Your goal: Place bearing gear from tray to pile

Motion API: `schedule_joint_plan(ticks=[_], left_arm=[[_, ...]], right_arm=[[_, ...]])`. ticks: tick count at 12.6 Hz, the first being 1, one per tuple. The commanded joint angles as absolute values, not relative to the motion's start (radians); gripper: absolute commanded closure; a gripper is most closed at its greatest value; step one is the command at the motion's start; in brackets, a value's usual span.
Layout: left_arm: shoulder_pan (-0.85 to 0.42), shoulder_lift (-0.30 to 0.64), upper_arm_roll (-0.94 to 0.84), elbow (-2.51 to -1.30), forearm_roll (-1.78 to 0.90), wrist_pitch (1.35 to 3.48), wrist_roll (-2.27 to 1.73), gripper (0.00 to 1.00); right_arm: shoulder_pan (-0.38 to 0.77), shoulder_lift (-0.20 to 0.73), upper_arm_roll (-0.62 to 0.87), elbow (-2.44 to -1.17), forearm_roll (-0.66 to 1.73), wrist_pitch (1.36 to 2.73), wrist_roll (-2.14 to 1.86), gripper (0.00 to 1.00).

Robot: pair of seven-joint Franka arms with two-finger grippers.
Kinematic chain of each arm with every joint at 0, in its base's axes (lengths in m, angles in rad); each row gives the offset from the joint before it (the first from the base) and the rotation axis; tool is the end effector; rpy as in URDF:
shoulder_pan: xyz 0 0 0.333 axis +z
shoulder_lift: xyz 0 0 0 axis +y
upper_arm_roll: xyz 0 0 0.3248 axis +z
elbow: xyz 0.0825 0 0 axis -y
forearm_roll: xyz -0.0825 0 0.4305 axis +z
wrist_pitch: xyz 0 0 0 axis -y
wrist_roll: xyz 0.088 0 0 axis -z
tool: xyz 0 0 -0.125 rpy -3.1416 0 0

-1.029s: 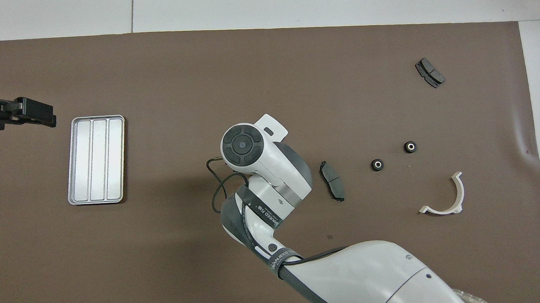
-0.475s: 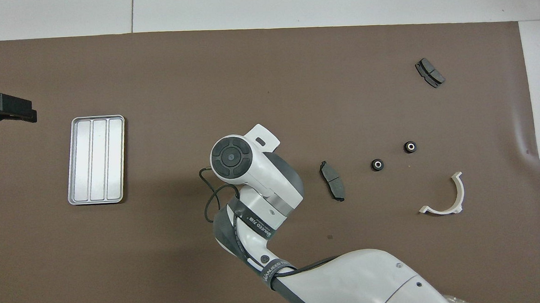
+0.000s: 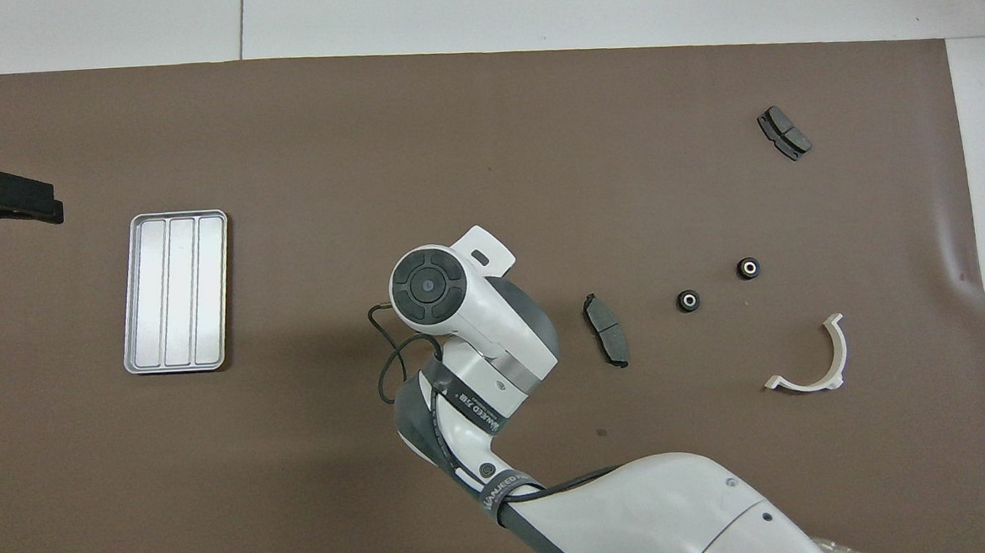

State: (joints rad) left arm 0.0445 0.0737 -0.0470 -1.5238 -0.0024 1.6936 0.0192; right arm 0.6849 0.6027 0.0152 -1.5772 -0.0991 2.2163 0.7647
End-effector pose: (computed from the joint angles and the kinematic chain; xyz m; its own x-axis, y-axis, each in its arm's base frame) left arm 0.6383 -0.0008 0.6059 0.9951 -0.0209 0.0961 -0.0214 -0.9998 0.0040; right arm 0.5736 0.4754 0.2536 0.9971 -0.0081 0.0752 -0.0103 -0.9995 0.0285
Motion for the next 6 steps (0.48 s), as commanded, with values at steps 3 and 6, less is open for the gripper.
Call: schedule_joint_plan(ticks=[3,6], left_arm=[[0.044,0.049,-0.054,-1.548,0.014,1.68,0.029,0.0],[0.037,0.052,-0.054,-1.563,0.014,1.655,0.063,0.0]], right_arm=[[0.667,0.577,0.02,-1.648,-0.1,2.313,0.804,1.0],[0.623,0.552,0.015,-1.644,-0.1,2.321,0.793,1.0]])
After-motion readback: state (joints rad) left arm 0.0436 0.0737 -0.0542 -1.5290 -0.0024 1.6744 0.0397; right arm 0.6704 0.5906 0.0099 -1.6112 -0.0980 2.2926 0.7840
